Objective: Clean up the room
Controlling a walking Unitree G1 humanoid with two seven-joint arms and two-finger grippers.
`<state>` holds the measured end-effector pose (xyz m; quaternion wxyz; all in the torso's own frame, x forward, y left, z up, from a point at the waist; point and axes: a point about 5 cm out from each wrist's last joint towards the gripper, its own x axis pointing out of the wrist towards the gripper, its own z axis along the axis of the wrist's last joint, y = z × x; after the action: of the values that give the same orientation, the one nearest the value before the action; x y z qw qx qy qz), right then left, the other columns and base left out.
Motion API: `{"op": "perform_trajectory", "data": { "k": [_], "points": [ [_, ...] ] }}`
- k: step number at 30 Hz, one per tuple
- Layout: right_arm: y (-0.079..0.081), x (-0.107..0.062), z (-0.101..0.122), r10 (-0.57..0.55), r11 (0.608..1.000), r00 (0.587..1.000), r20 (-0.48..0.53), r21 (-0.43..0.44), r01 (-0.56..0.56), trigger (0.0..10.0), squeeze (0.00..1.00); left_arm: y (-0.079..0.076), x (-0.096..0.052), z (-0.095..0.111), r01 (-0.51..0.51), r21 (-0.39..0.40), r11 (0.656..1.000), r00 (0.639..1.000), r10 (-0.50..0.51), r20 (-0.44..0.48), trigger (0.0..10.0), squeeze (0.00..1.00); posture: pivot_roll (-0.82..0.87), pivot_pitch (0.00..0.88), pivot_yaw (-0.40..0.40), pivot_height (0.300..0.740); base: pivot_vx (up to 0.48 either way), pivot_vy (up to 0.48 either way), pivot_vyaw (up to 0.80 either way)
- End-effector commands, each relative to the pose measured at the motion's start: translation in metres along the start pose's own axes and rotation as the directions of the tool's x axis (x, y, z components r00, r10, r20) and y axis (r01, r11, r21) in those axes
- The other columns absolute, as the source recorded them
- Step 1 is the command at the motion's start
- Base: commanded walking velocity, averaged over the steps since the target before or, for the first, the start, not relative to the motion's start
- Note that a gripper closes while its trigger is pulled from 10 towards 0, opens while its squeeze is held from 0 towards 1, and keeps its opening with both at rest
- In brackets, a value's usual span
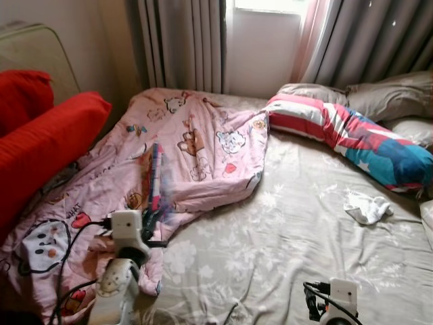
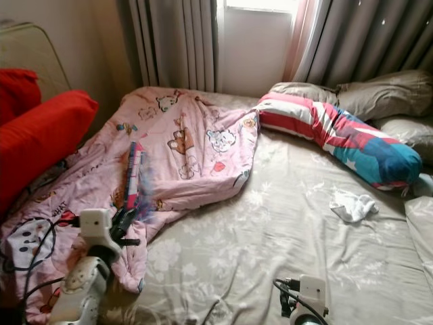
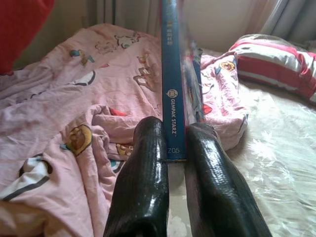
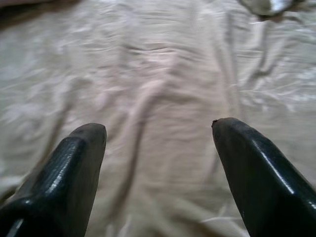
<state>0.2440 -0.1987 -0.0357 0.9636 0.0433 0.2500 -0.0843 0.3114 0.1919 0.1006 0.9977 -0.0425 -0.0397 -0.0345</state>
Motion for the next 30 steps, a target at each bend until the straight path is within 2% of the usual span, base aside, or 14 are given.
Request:
{"op": "perform_trajectory", "data": {
  "k": [1,14,20,26,30],
  "points": [
    [0.0,-0.002,-0.005,-0.002,1.0,1.0,-0.025,0.002,0.002,10.0,0.0,-0.007,0.002,0.004,0.029,-0.007,1.0,0.999,-0.029,0.035,10.0,0.0,0.0,0.05,-0.026,0.734,0.0,0.0,0.0],
    [-0.004,-0.005,-0.016,-0.032,0.999,0.996,-0.087,0.027,0.034,10.0,0.0,-0.008,0.001,0.004,0.038,-0.009,0.999,0.999,-0.037,0.032,10.0,0.0,0.0,0.103,-0.031,0.734,0.0,0.0,0.0],
    [-0.003,-0.006,-0.018,-0.023,0.999,0.996,-0.09,0.036,0.027,10.0,0.0,-0.009,-0.001,0.002,0.038,0.005,0.999,0.999,-0.038,0.025,10.0,0.0,0.0,0.122,-0.032,0.734,0.0,0.0,-0.58],
    [-0.001,-0.01,-0.029,-0.006,1.0,0.989,-0.147,-0.007,0.005,10.0,0.0,-0.008,-0.002,0.002,0.035,0.004,0.999,0.999,-0.035,0.023,10.0,0.0,0.0,0.134,-0.034,0.734,0.0,-0.279,-0.08],
    [-0.004,-0.018,-0.045,-0.011,1.0,0.977,-0.211,-0.022,0.006,10.0,0.0,-0.009,-0.002,0.002,0.035,0.001,0.999,0.999,-0.035,0.026,10.0,0.0,0.0,0.143,-0.037,0.734,0.0,-0.284,0.0]
  ]
}}
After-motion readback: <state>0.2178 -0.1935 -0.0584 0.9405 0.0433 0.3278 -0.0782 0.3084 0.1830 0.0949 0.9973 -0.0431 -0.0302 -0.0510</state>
